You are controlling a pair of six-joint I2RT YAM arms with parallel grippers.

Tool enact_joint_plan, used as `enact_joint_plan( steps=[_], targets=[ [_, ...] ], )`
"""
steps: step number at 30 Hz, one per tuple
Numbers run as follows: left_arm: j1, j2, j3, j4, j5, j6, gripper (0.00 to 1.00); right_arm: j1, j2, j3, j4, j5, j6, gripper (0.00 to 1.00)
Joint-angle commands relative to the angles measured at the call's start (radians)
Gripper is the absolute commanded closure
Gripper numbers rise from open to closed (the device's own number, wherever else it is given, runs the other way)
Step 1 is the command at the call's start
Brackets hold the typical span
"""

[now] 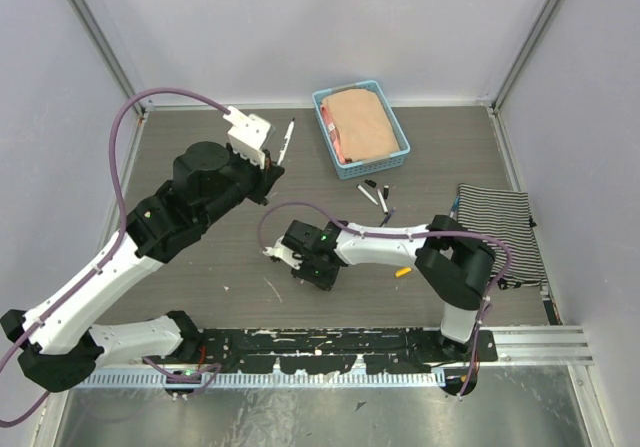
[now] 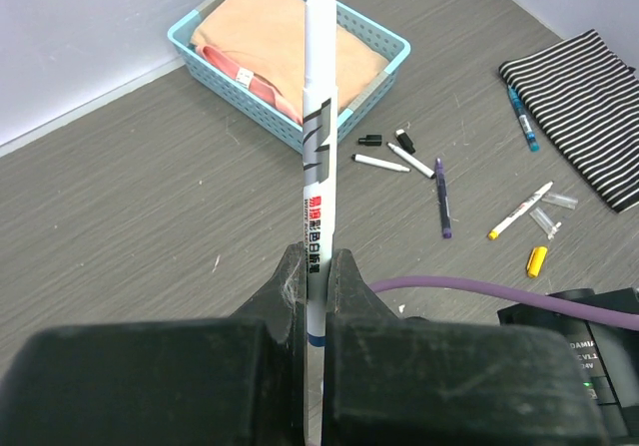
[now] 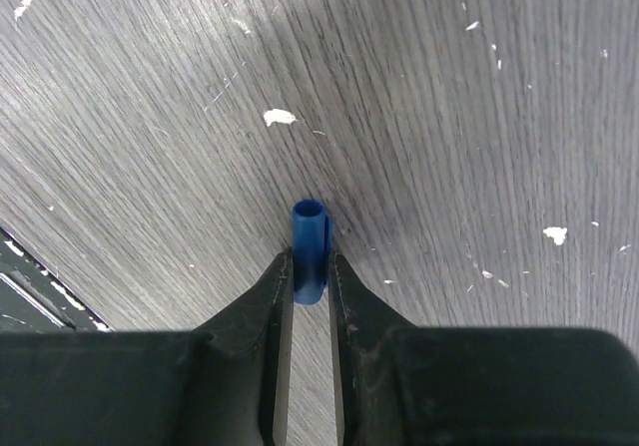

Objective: Insert the pens into the pen caps
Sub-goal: Adjust the pen cap at the center of the board.

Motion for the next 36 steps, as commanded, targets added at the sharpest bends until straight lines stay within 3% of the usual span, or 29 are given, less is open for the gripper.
enact_joint_plan(
  steps=[1, 7, 11, 15, 20, 25, 31, 36],
  targets=[
    [0.004, -0.003, -0.009, 0.044, -0.006, 0.003, 1.00, 0.009, 0.017, 0.045, -0.057, -0.016, -0.074, 0.80],
    [0.009, -0.001, -0.008, 0.042, -0.003, 0.003, 1.00, 0.008, -0.033, 0.025, -0.027, 0.010, -0.059, 0.49],
    [0.015, -0.004, -0.005, 0.040, -0.002, 0.003, 1.00, 0.009, -0.123, 0.016, 0.004, 0.043, -0.012, 0.39],
    [0.036, -0.025, -0.006, 0.043, -0.005, 0.003, 1.00, 0.009, -0.231, -0.028, 0.071, 0.114, 0.143, 0.36],
    [0.058, -0.037, -0.014, 0.049, -0.002, -0.002, 1.00, 0.013, -0.355, -0.110, 0.156, 0.238, 0.540, 0.36],
    [0.068, -0.032, -0.009, 0.045, 0.014, -0.009, 1.00, 0.071, -0.419, -0.128, 0.075, 0.444, 1.067, 0.36],
    [0.086, -0.042, -0.010, 0.046, 0.007, -0.008, 1.00, 0.200, -0.319, -0.029, -0.172, 0.657, 1.671, 0.31],
    [0.104, -0.055, -0.012, 0.050, 0.013, -0.013, 1.00, 0.218, -0.185, 0.049, -0.330, 0.599, 2.053, 0.29]
  ],
)
